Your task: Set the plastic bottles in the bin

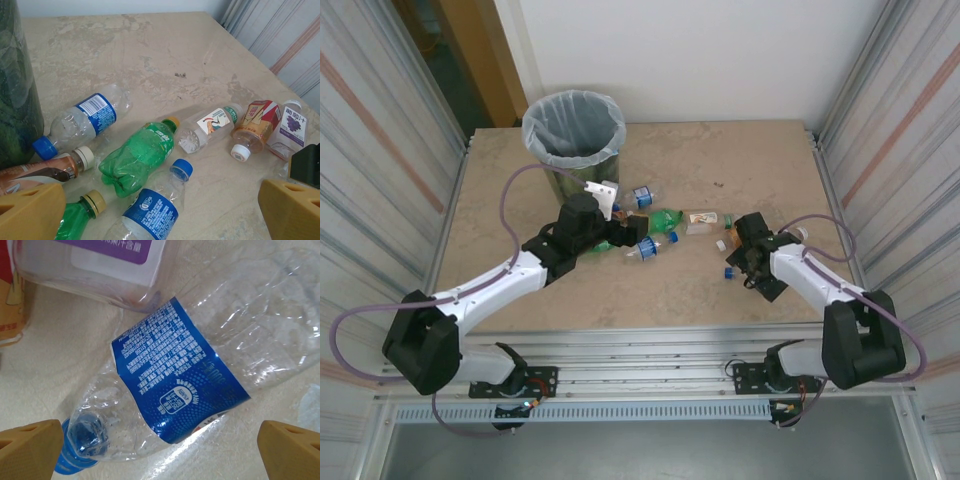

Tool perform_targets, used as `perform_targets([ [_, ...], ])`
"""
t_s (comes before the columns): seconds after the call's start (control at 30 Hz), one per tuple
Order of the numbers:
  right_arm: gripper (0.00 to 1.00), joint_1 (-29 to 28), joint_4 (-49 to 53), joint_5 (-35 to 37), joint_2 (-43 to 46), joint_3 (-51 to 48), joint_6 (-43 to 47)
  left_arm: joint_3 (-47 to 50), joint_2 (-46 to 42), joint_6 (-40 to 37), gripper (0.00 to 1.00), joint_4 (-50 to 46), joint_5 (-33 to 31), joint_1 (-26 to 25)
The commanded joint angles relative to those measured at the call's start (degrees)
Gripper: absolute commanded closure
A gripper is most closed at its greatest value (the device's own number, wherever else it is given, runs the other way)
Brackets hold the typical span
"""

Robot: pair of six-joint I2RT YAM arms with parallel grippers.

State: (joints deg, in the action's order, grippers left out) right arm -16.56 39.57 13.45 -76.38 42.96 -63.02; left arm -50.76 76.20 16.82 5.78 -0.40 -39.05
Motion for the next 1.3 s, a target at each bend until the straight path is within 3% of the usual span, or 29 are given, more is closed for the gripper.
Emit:
perform_targets([
  [0.0, 0.02, -0.36, -0.9, 0.37, -1.53, 0.96, -1.93, -1.58, 0.37, 0.73, 0.01, -0.51, 0.16, -0.33],
  [0.8, 0.01, 3.71, -9.33, -0.62, -3.41, -3.8, -1.22, -0.84, 0.65, 1.96, 0.01, -1.0, 1.76, -0.68],
  [1.27, 0.15, 3.98, -13.25, -2.64, -3.69, -7.51, -1.39, -0.57, 0.56, 2.38, 0.01, -0.94, 1.46, -1.0],
])
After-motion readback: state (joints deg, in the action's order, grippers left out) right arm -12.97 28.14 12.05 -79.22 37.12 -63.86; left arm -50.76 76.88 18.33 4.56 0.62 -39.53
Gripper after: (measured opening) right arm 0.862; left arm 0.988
